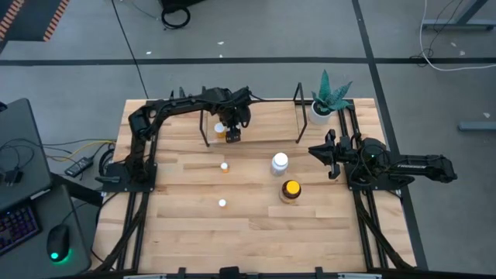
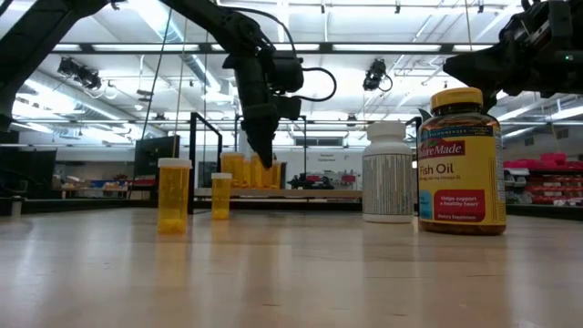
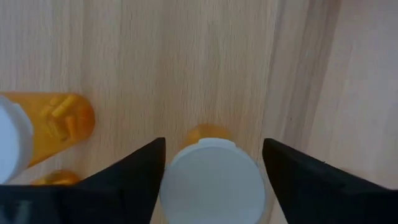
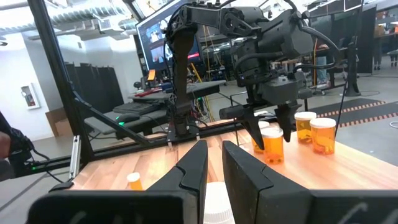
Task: Pick and place medicine bottles onto shelf by color
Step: Put the big orange pill bottle on the shelf, then put the white pill bottle on the shelf
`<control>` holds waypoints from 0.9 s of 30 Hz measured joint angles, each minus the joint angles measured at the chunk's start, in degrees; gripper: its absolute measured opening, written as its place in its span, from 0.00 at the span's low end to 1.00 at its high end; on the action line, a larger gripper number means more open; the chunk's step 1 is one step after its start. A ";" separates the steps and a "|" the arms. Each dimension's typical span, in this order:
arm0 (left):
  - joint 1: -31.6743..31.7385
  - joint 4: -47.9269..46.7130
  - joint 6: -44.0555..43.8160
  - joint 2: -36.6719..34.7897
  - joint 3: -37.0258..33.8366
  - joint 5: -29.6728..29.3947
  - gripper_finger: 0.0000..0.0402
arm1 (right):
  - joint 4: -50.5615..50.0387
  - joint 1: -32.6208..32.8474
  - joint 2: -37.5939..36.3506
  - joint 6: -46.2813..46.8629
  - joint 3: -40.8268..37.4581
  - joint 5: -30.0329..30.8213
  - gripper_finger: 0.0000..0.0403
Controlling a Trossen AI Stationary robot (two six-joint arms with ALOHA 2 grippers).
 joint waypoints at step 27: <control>-10.54 1.97 0.44 -0.90 9.51 6.46 0.82 | -0.01 -0.02 0.00 0.01 0.00 0.00 0.14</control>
